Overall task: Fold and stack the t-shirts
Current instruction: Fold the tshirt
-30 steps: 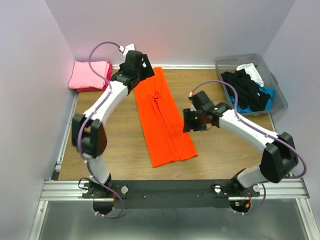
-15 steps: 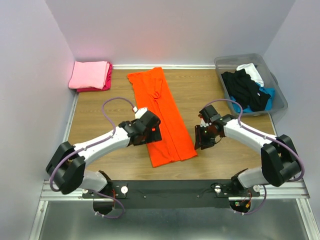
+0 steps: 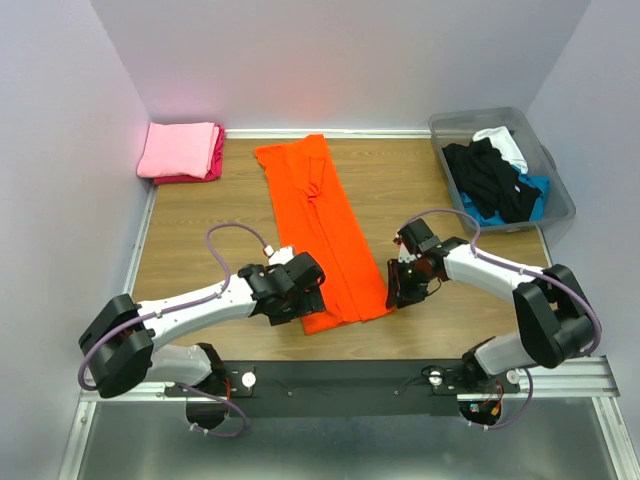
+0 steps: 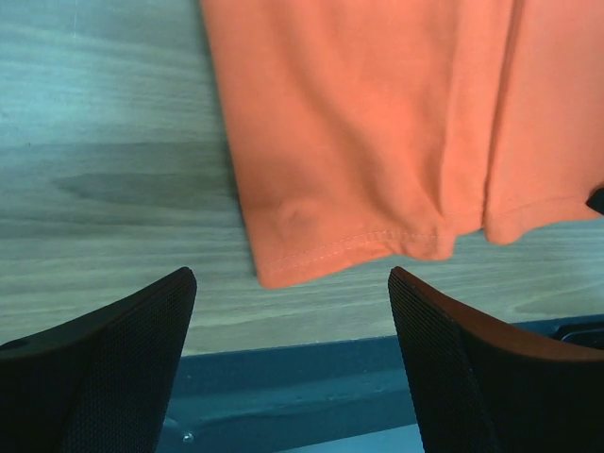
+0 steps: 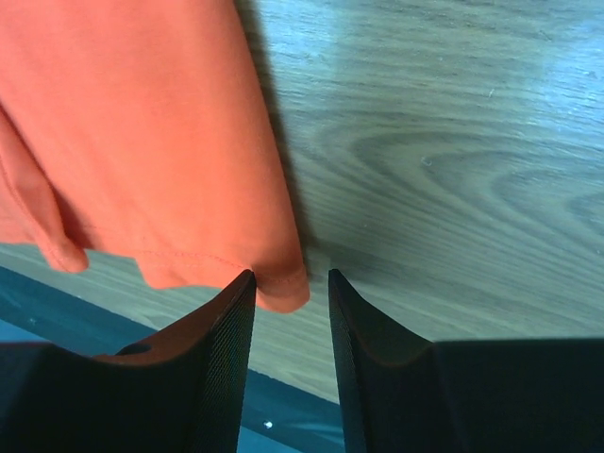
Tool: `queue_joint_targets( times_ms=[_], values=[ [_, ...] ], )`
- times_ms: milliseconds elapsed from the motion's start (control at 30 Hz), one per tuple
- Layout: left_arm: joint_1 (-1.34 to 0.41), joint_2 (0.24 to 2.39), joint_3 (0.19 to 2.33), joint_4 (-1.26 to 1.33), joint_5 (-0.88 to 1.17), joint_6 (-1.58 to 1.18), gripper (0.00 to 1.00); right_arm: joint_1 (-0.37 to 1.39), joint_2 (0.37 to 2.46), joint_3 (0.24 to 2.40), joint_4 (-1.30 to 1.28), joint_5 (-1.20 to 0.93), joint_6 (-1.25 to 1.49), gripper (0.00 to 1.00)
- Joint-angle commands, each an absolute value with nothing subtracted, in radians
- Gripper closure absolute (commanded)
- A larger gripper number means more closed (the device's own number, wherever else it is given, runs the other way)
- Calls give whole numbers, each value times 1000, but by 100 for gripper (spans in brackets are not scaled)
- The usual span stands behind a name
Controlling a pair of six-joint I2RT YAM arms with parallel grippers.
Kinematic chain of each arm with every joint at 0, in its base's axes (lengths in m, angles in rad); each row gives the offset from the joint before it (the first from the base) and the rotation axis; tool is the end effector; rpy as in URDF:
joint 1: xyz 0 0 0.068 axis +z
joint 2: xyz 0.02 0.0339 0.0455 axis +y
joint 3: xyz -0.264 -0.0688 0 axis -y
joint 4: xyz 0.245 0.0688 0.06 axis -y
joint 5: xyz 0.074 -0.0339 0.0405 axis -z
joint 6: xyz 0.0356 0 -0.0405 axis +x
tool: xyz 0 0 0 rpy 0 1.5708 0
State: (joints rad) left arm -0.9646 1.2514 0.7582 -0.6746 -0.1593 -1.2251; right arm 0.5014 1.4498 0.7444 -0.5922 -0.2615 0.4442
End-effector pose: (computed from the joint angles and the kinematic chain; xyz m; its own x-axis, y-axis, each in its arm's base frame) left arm 0.1323 -0.1810 0.2006 -0.9077 -0.3212 -0.2702 -0.2302 0.9192 -0.3195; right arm 0.2085 0.1248 0.1580 -0.9883 -0.0683 -0.1366 -0.1116 0.9335 0.3407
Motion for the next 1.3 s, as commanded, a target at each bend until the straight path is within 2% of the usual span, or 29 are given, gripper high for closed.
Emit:
queue_joint_targets(
  times_ms=[0, 100, 167, 267, 367, 467, 700, 900, 1133, 1267],
  values=[
    [-973, 1262, 735, -696, -135, -1298, 11, 494, 1474, 713, -540, -273, 439, 56],
    [-973, 1281, 724, -678, -126, -1304, 12, 494, 1483, 698, -523, -271, 439, 57],
    [-973, 1298, 719, -669, -114, -1293, 12, 494, 1485, 693, -515, -270, 440, 61],
    [-976, 1338, 719, -669, -100, -1282, 16, 494, 1474, 687, -514, -264, 436, 72],
    [-977, 1361, 719, -673, -89, -1281, 19, 494, 1456, 684, -515, -267, 437, 91],
    [-977, 1373, 724, -684, -86, -1284, 22, 494, 1444, 684, -514, -270, 440, 99],
    [-989, 1416, 758, -735, -84, -1308, 37, 494, 1417, 675, -499, -288, 431, 99],
    [-1014, 1476, 802, -776, -104, -1333, 40, 494, 1408, 658, -480, -313, 425, 99],
    [-1041, 1568, 827, -796, -109, -1365, 50, 495, 1390, 649, -465, -331, 419, 99],
    [-1057, 1592, 825, -798, -98, -1385, 62, 494, 1382, 644, -462, -333, 416, 99]
  ],
)
